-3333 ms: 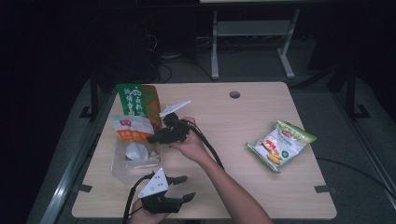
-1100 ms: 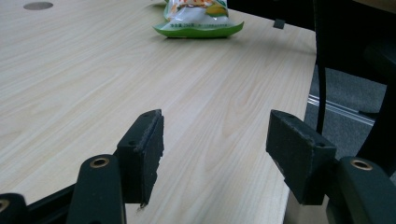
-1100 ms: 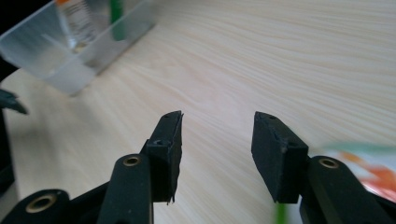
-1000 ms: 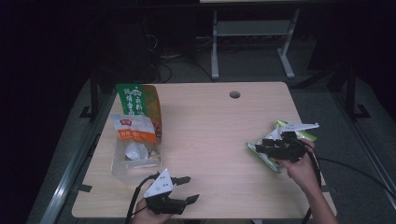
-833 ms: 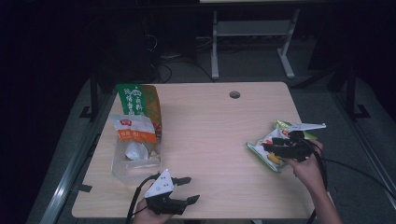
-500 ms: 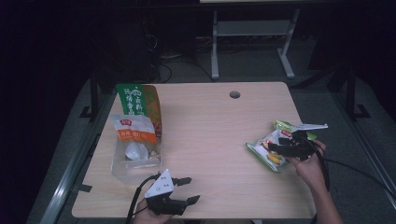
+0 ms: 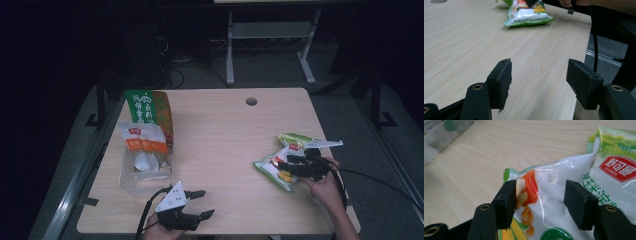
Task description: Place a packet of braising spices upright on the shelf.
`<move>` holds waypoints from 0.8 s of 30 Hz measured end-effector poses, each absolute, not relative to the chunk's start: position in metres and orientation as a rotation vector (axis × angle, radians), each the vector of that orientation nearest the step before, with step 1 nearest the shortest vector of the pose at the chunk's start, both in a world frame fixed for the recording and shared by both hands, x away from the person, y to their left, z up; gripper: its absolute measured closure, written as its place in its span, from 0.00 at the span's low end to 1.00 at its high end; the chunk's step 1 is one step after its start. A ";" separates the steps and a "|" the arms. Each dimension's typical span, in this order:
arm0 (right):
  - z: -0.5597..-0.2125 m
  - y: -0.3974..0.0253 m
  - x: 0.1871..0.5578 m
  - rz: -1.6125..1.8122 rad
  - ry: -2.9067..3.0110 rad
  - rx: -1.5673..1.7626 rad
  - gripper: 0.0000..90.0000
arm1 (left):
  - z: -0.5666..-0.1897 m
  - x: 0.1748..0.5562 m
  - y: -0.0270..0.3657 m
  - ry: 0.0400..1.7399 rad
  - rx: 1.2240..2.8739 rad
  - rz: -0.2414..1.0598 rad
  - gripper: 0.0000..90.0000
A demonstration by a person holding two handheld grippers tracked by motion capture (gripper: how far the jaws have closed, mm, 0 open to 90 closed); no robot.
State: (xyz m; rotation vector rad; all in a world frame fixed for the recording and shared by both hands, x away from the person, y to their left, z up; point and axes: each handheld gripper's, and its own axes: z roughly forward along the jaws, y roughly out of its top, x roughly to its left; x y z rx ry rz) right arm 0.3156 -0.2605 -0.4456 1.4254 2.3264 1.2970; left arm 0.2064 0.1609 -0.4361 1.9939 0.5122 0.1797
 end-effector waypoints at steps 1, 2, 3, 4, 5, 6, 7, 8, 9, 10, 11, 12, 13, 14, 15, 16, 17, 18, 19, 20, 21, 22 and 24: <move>-0.446 -0.258 0.313 1.305 2.333 1.411 0.48 | -0.436 0.206 0.161 0.513 1.995 0.180 0.41; -0.446 -0.255 0.311 1.315 2.340 1.406 0.48 | -0.436 0.206 0.161 0.514 1.996 0.180 0.41; -0.446 -0.251 0.310 1.323 2.347 1.400 0.48 | -0.436 0.206 0.160 0.513 1.996 0.178 0.41; -0.446 -0.248 0.309 1.323 2.363 1.382 0.48 | -0.436 0.206 0.160 0.513 1.994 0.176 0.41; -0.446 -0.245 0.308 1.321 2.381 1.372 0.48 | -0.436 0.205 0.160 0.513 1.994 0.177 0.41; -0.446 -0.243 0.309 1.321 2.390 1.356 0.48 | -0.436 0.205 0.159 0.511 1.994 0.177 0.41; -0.445 -0.241 0.309 1.318 2.403 1.351 0.48 | -0.436 0.205 0.159 0.511 1.994 0.178 0.41; -0.445 -0.240 0.309 1.321 2.403 1.352 0.48 | -0.436 0.205 0.159 0.511 1.996 0.179 0.41; -0.445 -0.240 0.309 1.321 2.405 1.350 0.48 | -0.436 0.205 0.160 0.512 1.996 0.179 0.41; -0.445 -0.241 0.310 1.324 2.405 1.354 0.48 | -0.436 0.205 0.160 0.511 1.996 0.178 0.41; -0.444 -0.242 0.310 1.335 2.399 1.366 0.48 | -0.436 0.205 0.160 0.511 1.997 0.179 0.41; -0.444 -0.243 0.310 1.344 2.394 1.370 0.48 | -0.436 0.205 0.160 0.511 1.995 0.179 0.41; -0.443 -0.245 0.310 1.343 2.392 1.367 0.48 | -0.436 0.205 0.160 0.512 1.995 0.179 0.41; -0.443 -0.245 0.309 1.344 2.391 1.368 0.48 | -0.436 0.205 0.160 0.513 1.995 0.178 0.41; -0.442 -0.246 0.309 1.342 2.389 1.363 0.48 | -0.437 0.206 0.160 0.512 1.996 0.176 0.41; -0.441 -0.247 0.308 1.345 2.387 1.365 0.48 | -0.437 0.206 0.159 0.512 1.996 0.175 0.41; -0.440 -0.248 0.308 1.342 2.391 1.363 0.47 | -0.437 0.206 0.159 0.510 1.997 0.176 0.41; -0.440 -0.249 0.307 1.336 2.391 1.363 0.47 | -0.437 0.206 0.158 0.508 1.998 0.176 0.41; -0.439 -0.250 0.307 1.334 2.387 1.366 0.47 | -0.437 0.206 0.158 0.507 2.000 0.175 0.41; -0.439 -0.252 0.306 1.337 2.382 1.367 0.47 | -0.437 0.206 0.158 0.508 2.001 0.173 0.41; -0.438 -0.253 0.305 1.334 2.377 1.374 0.47 | -0.437 0.206 0.158 0.508 2.001 0.174 0.41; -0.438 -0.256 0.304 1.333 2.368 1.379 0.47 | -0.437 0.206 0.158 0.509 2.001 0.174 0.41; -0.438 -0.261 0.302 1.327 2.354 1.402 0.47 | -0.437 0.206 0.158 0.509 2.000 0.174 0.41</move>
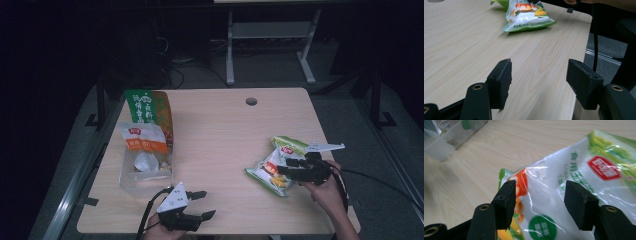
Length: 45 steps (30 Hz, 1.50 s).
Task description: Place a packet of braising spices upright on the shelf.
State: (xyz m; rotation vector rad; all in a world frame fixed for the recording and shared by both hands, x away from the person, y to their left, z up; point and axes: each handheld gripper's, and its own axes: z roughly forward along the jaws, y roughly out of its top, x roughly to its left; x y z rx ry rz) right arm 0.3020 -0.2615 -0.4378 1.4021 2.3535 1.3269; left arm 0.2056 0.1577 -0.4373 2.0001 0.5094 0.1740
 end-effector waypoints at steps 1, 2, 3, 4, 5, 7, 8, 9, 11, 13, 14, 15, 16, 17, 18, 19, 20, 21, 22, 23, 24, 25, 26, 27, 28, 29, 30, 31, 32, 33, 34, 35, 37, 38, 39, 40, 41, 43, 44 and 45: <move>-0.438 -0.265 0.300 1.315 2.341 1.411 0.46 | -0.437 0.206 0.158 0.509 2.000 0.174 0.41; -0.438 -0.268 0.299 1.309 2.334 1.418 0.46 | -0.437 0.206 0.158 0.508 2.000 0.174 0.41; -0.438 -0.273 0.298 1.304 2.324 1.427 0.46 | -0.437 0.206 0.158 0.508 2.001 0.174 0.41; -0.438 -0.276 0.296 1.297 2.314 1.433 0.46 | -0.437 0.206 0.158 0.508 2.000 0.173 0.41; -0.438 -0.280 0.295 1.298 2.301 1.442 0.45 | -0.437 0.206 0.158 0.508 2.000 0.173 0.41; -0.438 -0.288 0.292 1.294 2.275 1.461 0.45 | -0.438 0.206 0.157 0.509 2.000 0.173 0.41; -0.438 -0.292 0.291 1.296 2.260 1.467 0.45 | -0.438 0.207 0.157 0.507 2.003 0.173 0.41; -0.437 -0.295 0.290 1.297 2.249 1.478 0.45 | -0.438 0.207 0.156 0.502 2.008 0.174 0.41; -0.436 -0.302 0.289 1.290 2.227 1.485 0.44 | -0.439 0.207 0.155 0.505 2.006 0.169 0.41; -0.436 -0.307 0.288 1.268 2.221 1.505 0.44 | -0.439 0.207 0.155 0.504 2.009 0.169 0.41; -0.437 -0.309 0.288 1.262 2.215 1.510 0.43 | -0.439 0.207 0.155 0.505 2.009 0.169 0.41; -0.438 -0.311 0.288 1.255 2.214 1.522 0.43 | -0.439 0.207 0.155 0.503 2.009 0.170 0.41; -0.440 -0.313 0.288 1.249 2.214 1.532 0.43 | -0.439 0.207 0.155 0.503 2.010 0.170 0.41; -0.441 -0.316 0.289 1.246 2.212 1.550 0.43 | -0.439 0.207 0.155 0.504 2.010 0.170 0.41; -0.443 -0.317 0.290 1.242 2.209 1.565 0.42 | -0.439 0.207 0.155 0.506 2.009 0.169 0.41; -0.446 -0.319 0.291 1.240 2.205 1.582 0.41 | -0.439 0.207 0.155 0.504 2.009 0.170 0.41; -0.448 -0.320 0.292 1.246 2.202 1.597 0.41 | -0.439 0.207 0.155 0.503 2.008 0.171 0.41; -0.450 -0.321 0.294 1.257 2.201 1.607 0.41 | -0.439 0.207 0.155 0.503 2.009 0.171 0.41; -0.452 -0.321 0.296 1.262 2.206 1.614 0.41 | -0.439 0.207 0.155 0.504 2.009 0.171 0.41; -0.454 -0.321 0.299 1.275 2.207 1.618 0.39 | -0.439 0.207 0.154 0.503 2.010 0.170 0.41; -0.455 -0.320 0.302 1.306 2.207 1.636 0.39 | -0.439 0.207 0.154 0.500 2.012 0.169 0.41; -0.455 -0.319 0.305 1.327 2.205 1.640 0.39 | -0.439 0.207 0.154 0.499 2.011 0.167 0.41; -0.456 -0.318 0.307 1.340 2.207 1.642 0.39 | -0.439 0.207 0.154 0.494 2.008 0.163 0.41; -0.458 -0.315 0.312 1.351 2.223 1.641 0.38 | -0.439 0.207 0.154 0.493 2.009 0.164 0.41; -0.459 -0.312 0.315 1.356 2.233 1.650 0.38 | -0.439 0.207 0.154 0.493 2.010 0.164 0.41; -0.461 -0.309 0.318 1.366 2.237 1.660 0.39 | -0.439 0.207 0.154 0.493 2.010 0.164 0.41; -0.462 -0.308 0.320 1.381 2.237 1.658 0.40 | -0.439 0.207 0.154 0.495 2.008 0.163 0.41; -0.464 -0.306 0.323 1.402 2.237 1.669 0.42 | -0.439 0.207 0.154 0.496 2.007 0.163 0.41; -0.465 -0.305 0.325 1.415 2.241 1.681 0.44 | -0.438 0.207 0.154 0.497 2.006 0.164 0.41; -0.466 -0.303 0.326 1.423 2.238 1.684 0.46 | -0.438 0.207 0.154 0.498 2.005 0.162 0.41; -0.467 -0.302 0.327 1.440 2.233 1.689 0.50 | -0.438 0.207 0.154 0.498 2.004 0.159 0.41; -0.468 -0.301 0.329 1.463 2.236 1.695 0.56 | -0.438 0.207 0.154 0.497 2.005 0.161 0.41; -0.468 -0.297 0.330 1.492 2.242 1.707 0.64 | -0.438 0.207 0.154 0.494 2.005 0.162 0.41; -0.469 -0.295 0.331 1.494 2.244 1.701 0.67 | -0.438 0.206 0.154 0.496 2.002 0.161 0.41; -0.468 -0.293 0.332 1.492 2.248 1.699 0.73 | -0.438 0.206 0.154 0.494 2.003 0.162 0.41; -0.467 -0.292 0.332 1.496 2.250 1.698 0.75 | -0.438 0.206 0.154 0.496 2.001 0.162 0.42; -0.466 -0.290 0.333 1.480 2.253 1.693 0.79 | -0.438 0.206 0.154 0.495 2.001 0.162 0.42; -0.464 -0.287 0.333 1.466 2.256 1.697 0.83 | -0.437 0.206 0.154 0.493 2.003 0.164 0.42; -0.463 -0.286 0.333 1.454 2.260 1.680 0.86 | -0.437 0.206 0.155 0.491 2.005 0.166 0.42; -0.461 -0.284 0.333 1.451 2.258 1.682 0.89 | -0.437 0.206 0.155 0.490 2.003 0.170 0.42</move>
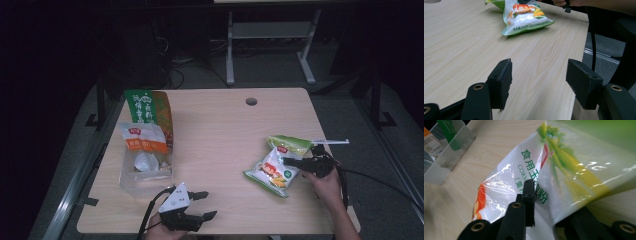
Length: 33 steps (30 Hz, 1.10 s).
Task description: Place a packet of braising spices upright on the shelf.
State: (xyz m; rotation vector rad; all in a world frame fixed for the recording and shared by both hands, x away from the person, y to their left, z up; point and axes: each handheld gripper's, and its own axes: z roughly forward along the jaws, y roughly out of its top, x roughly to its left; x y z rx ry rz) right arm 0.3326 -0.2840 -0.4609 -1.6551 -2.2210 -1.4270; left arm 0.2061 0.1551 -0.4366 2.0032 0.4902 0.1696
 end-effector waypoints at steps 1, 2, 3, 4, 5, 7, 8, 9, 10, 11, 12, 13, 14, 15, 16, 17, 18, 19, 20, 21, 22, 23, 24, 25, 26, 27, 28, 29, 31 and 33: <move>-0.460 -0.283 0.332 -1.435 -2.230 -1.651 0.92 | -0.436 0.206 0.155 0.491 2.002 0.171 0.42; -0.458 -0.283 0.332 -1.438 -2.224 -1.650 0.94 | -0.436 0.206 0.155 0.492 2.000 0.172 0.42; -0.457 -0.282 0.332 -1.439 -2.229 -1.646 0.94 | -0.436 0.206 0.156 0.493 1.999 0.172 0.42; -0.455 -0.281 0.331 -1.437 -2.243 -1.640 0.95 | -0.436 0.206 0.156 0.492 1.999 0.172 0.42; -0.452 -0.280 0.331 -1.436 -2.250 -1.638 0.96 | -0.436 0.206 0.156 0.494 1.999 0.173 0.42; -0.446 -0.276 0.330 -1.443 -2.265 -1.627 0.96 | -0.436 0.206 0.156 0.495 1.999 0.172 0.42; -0.441 -0.274 0.330 -1.443 -2.282 -1.614 0.97 | -0.436 0.206 0.156 0.495 1.999 0.172 0.42; -0.439 -0.273 0.330 -1.449 -2.288 -1.608 0.97 | -0.436 0.206 0.156 0.493 2.000 0.175 0.42; -0.434 -0.270 0.329 -1.450 -2.305 -1.596 0.97 | -0.436 0.205 0.156 0.494 2.000 0.174 0.42; -0.430 -0.267 0.329 -1.445 -2.322 -1.588 0.97 | -0.436 0.205 0.156 0.494 1.999 0.174 0.42; -0.426 -0.265 0.329 -1.449 -2.334 -1.575 0.97 | -0.435 0.205 0.156 0.494 1.999 0.174 0.42; -0.424 -0.263 0.329 -1.451 -2.336 -1.568 0.97 | -0.435 0.205 0.156 0.494 1.997 0.175 0.42; -0.421 -0.261 0.329 -1.458 -2.342 -1.554 0.97 | -0.435 0.205 0.156 0.492 1.997 0.174 0.42; -0.417 -0.259 0.328 -1.460 -2.342 -1.545 0.97 | -0.435 0.205 0.157 0.489 1.998 0.177 0.42; -0.414 -0.257 0.328 -1.471 -2.357 -1.525 0.97 | -0.435 0.205 0.157 0.489 1.997 0.179 0.42; -0.411 -0.255 0.328 -1.477 -2.354 -1.518 0.97 | -0.434 0.204 0.157 0.490 1.995 0.177 0.42; -0.409 -0.254 0.328 -1.484 -2.364 -1.505 0.97 | -0.434 0.204 0.157 0.489 1.994 0.177 0.42; -0.406 -0.252 0.327 -1.492 -2.370 -1.496 0.97 | -0.434 0.204 0.157 0.488 1.994 0.178 0.42; -0.405 -0.251 0.327 -1.495 -2.373 -1.490 0.97 | -0.434 0.204 0.157 0.486 1.996 0.180 0.42; -0.402 -0.249 0.327 -1.501 -2.375 -1.480 0.97 | -0.434 0.204 0.157 0.485 1.996 0.179 0.42; -0.399 -0.247 0.327 -1.502 -2.384 -1.471 0.98 | -0.434 0.204 0.157 0.484 1.996 0.178 0.42; -0.397 -0.245 0.327 -1.501 -2.390 -1.467 0.98 | -0.434 0.204 0.157 0.484 1.995 0.177 0.41; -0.393 -0.242 0.326 -1.506 -2.398 -1.444 0.98 | -0.434 0.204 0.157 0.485 1.994 0.176 0.41; -0.391 -0.239 0.325 -1.509 -2.412 -1.432 0.98 | -0.434 0.204 0.157 0.486 1.993 0.174 0.41; -0.386 -0.235 0.324 -1.508 -2.429 -1.418 0.98 | -0.434 0.205 0.157 0.486 1.994 0.173 0.41; -0.384 -0.232 0.324 -1.511 -2.435 -1.404 0.98 | -0.434 0.205 0.158 0.482 1.994 0.173 0.41; -0.381 -0.229 0.324 -1.520 -2.445 -1.387 0.98 | -0.434 0.205 0.158 0.484 1.994 0.173 0.41; -0.377 -0.226 0.324 -1.525 -2.450 -1.374 0.98 | -0.434 0.204 0.157 0.480 1.994 0.175 0.41; -0.371 -0.219 0.324 -1.528 -2.466 -1.346 0.98 | -0.434 0.205 0.158 0.469 1.999 0.181 0.41; -0.367 -0.213 0.324 -1.526 -2.488 -1.333 0.98 | -0.434 0.204 0.157 0.478 1.986 0.172 0.41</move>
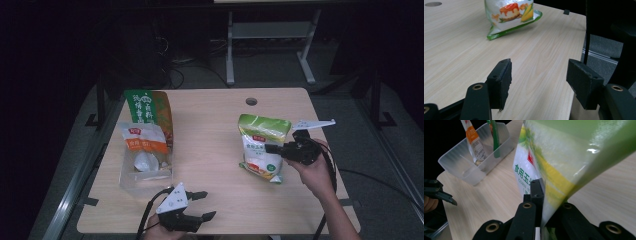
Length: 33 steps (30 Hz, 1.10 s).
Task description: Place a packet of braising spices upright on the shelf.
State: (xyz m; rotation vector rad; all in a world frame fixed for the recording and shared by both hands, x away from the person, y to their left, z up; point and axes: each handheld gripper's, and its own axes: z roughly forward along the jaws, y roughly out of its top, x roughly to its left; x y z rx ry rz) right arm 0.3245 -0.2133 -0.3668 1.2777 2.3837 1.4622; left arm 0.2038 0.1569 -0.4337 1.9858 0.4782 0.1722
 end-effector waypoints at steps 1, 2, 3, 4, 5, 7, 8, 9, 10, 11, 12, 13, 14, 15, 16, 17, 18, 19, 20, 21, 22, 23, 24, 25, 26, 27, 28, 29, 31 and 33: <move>-0.365 -0.211 0.325 1.464 2.388 1.265 0.98 | -0.434 0.204 0.157 0.473 1.991 0.174 0.41; -0.363 -0.208 0.325 1.472 2.395 1.254 0.98 | -0.433 0.204 0.158 0.471 1.990 0.175 0.41; -0.359 -0.205 0.326 1.480 2.398 1.242 0.98 | -0.433 0.204 0.158 0.471 1.990 0.173 0.41; -0.358 -0.202 0.326 1.484 2.401 1.232 0.98 | -0.433 0.204 0.158 0.472 1.989 0.170 0.41; -0.354 -0.199 0.326 1.490 2.402 1.215 0.98 | -0.433 0.204 0.158 0.470 1.990 0.169 0.41; -0.349 -0.192 0.326 1.499 2.407 1.190 0.98 | -0.433 0.203 0.157 0.465 1.991 0.164 0.40; -0.347 -0.189 0.326 1.497 2.411 1.178 0.98 | -0.433 0.203 0.157 0.461 1.991 0.163 0.40; -0.344 -0.186 0.326 1.499 2.419 1.165 0.98 | -0.433 0.202 0.156 0.464 1.993 0.161 0.40; -0.341 -0.182 0.327 1.499 2.424 1.145 0.98 | -0.434 0.201 0.155 0.467 1.992 0.156 0.40; -0.339 -0.179 0.328 1.499 2.429 1.139 0.98 | -0.434 0.201 0.155 0.464 1.992 0.154 0.40; -0.336 -0.175 0.329 1.505 2.434 1.127 0.98 | -0.434 0.201 0.155 0.460 1.995 0.153 0.40; -0.334 -0.171 0.330 1.513 2.444 1.104 0.98 | -0.434 0.200 0.154 0.460 1.997 0.152 0.40; -0.332 -0.168 0.331 1.511 2.453 1.098 0.98 | -0.434 0.200 0.154 0.460 1.993 0.149 0.39; -0.329 -0.163 0.333 1.511 2.464 1.063 0.98 | -0.434 0.200 0.153 0.460 1.992 0.147 0.39; -0.327 -0.159 0.334 1.507 2.472 1.064 0.98 | -0.435 0.200 0.153 0.457 1.992 0.144 0.39; -0.325 -0.152 0.335 1.504 2.488 1.046 0.98 | -0.435 0.200 0.153 0.452 1.998 0.145 0.39; -0.324 -0.148 0.336 1.503 2.494 1.027 0.98 | -0.435 0.200 0.153 0.447 2.002 0.144 0.39; -0.322 -0.140 0.337 1.504 2.502 1.011 0.98 | -0.435 0.199 0.153 0.447 2.003 0.140 0.39; -0.321 -0.136 0.338 1.504 2.511 1.000 0.98 | -0.435 0.199 0.153 0.445 2.002 0.136 0.39; -0.319 -0.130 0.339 1.506 2.520 0.981 0.98 | -0.435 0.199 0.153 0.443 2.002 0.134 0.38; -0.318 -0.124 0.340 1.511 2.529 0.974 0.98 | -0.435 0.198 0.153 0.442 2.002 0.134 0.38; -0.317 -0.117 0.341 1.519 2.540 0.955 0.98 | -0.435 0.198 0.152 0.442 2.000 0.130 0.38; -0.316 -0.113 0.342 1.521 2.546 0.948 0.98 | -0.434 0.197 0.153 0.440 1.997 0.123 0.37; -0.315 -0.108 0.343 1.525 2.555 0.926 0.98 | -0.434 0.197 0.153 0.432 1.997 0.119 0.35; -0.314 -0.102 0.343 1.530 2.566 0.913 0.98 | -0.434 0.197 0.153 0.430 1.993 0.118 0.35; -0.314 -0.098 0.344 1.533 2.575 0.895 0.98 | -0.433 0.196 0.153 0.427 1.995 0.118 0.35; -0.313 -0.093 0.344 1.539 2.580 0.882 0.98 | -0.433 0.196 0.153 0.426 1.995 0.117 0.35; -0.312 -0.089 0.344 1.541 2.593 0.873 0.98 | -0.433 0.196 0.153 0.422 1.994 0.117 0.35; -0.311 -0.080 0.345 1.549 2.601 0.839 0.98 | -0.433 0.195 0.153 0.415 1.995 0.115 0.35; -0.309 -0.073 0.345 1.564 2.609 0.817 0.98 | -0.433 0.195 0.153 0.412 1.996 0.112 0.35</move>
